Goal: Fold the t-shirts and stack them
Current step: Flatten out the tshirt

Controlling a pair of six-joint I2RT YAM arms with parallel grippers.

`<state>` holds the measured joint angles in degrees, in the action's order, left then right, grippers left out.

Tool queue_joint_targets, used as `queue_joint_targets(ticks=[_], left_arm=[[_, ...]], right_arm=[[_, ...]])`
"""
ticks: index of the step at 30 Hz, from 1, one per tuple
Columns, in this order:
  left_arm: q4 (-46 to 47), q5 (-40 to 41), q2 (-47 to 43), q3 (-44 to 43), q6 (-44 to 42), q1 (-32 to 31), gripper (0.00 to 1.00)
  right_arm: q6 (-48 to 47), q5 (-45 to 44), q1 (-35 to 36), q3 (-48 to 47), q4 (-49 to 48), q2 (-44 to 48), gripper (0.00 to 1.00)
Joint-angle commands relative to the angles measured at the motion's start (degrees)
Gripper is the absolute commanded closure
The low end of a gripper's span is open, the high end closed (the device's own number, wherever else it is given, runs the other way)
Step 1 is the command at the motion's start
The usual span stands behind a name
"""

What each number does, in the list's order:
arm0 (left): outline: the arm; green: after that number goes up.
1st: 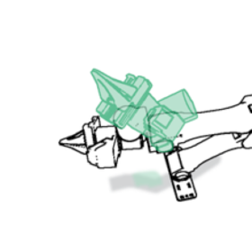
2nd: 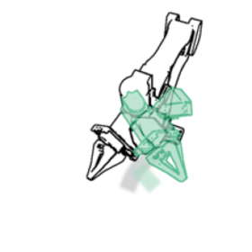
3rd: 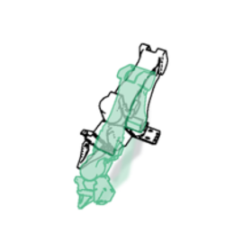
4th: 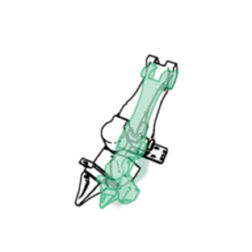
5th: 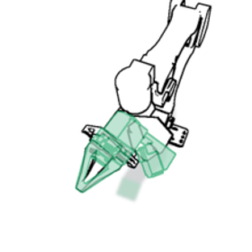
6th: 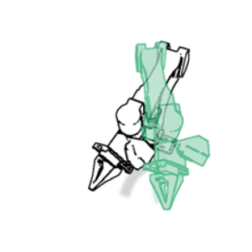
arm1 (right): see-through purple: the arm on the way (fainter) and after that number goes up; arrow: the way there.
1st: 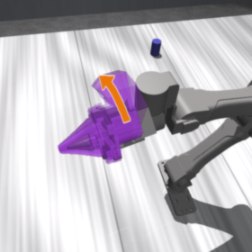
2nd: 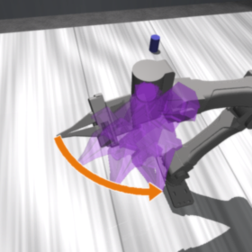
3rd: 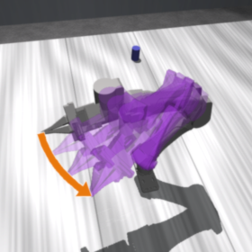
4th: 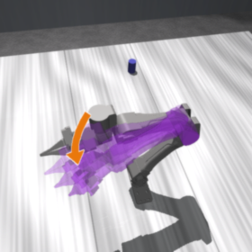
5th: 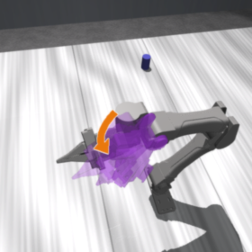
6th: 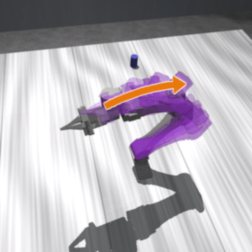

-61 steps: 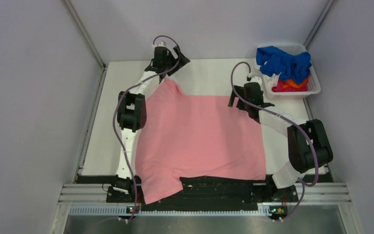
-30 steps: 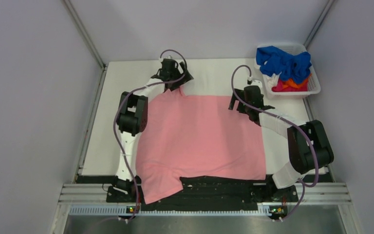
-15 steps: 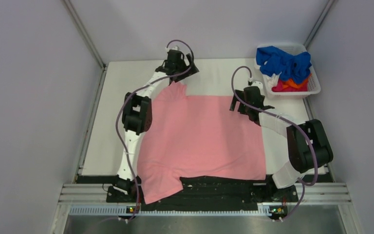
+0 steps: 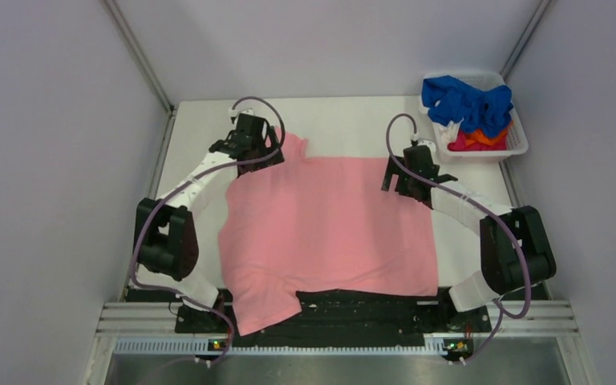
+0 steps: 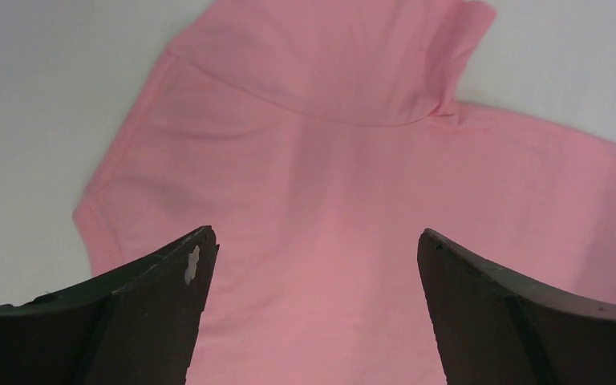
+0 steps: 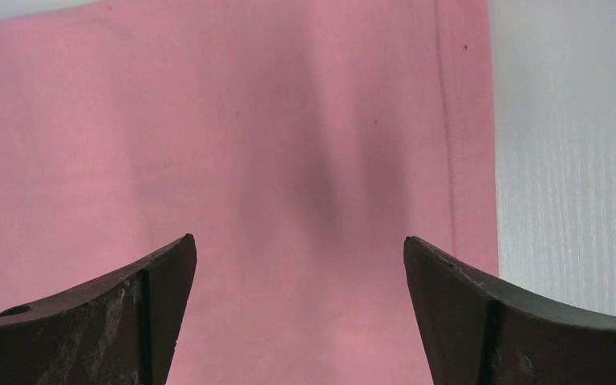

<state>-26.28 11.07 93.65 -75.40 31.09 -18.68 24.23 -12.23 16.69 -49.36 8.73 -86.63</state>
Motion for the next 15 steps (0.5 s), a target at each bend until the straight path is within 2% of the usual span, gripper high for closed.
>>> queue_joint_targets(ticks=[1, 10, 15], left_arm=[[-3.82, 0.16, 5.36, 0.96, 0.20, 1.09, 0.01], [-9.24, -4.56, 20.40, -10.67, 1.61, 5.40, 0.01], [-11.32, -4.14, 26.20, -14.01, 1.48, 7.32, 0.01]], right_arm=[[1.28, 0.68, -0.33, 0.31, 1.61, 0.18, 0.01], [1.01, 2.58, -0.28, -3.22, 0.98, -7.69, 0.01], [0.73, 2.86, -0.29, -5.25, 1.65, -11.56, 0.01]])
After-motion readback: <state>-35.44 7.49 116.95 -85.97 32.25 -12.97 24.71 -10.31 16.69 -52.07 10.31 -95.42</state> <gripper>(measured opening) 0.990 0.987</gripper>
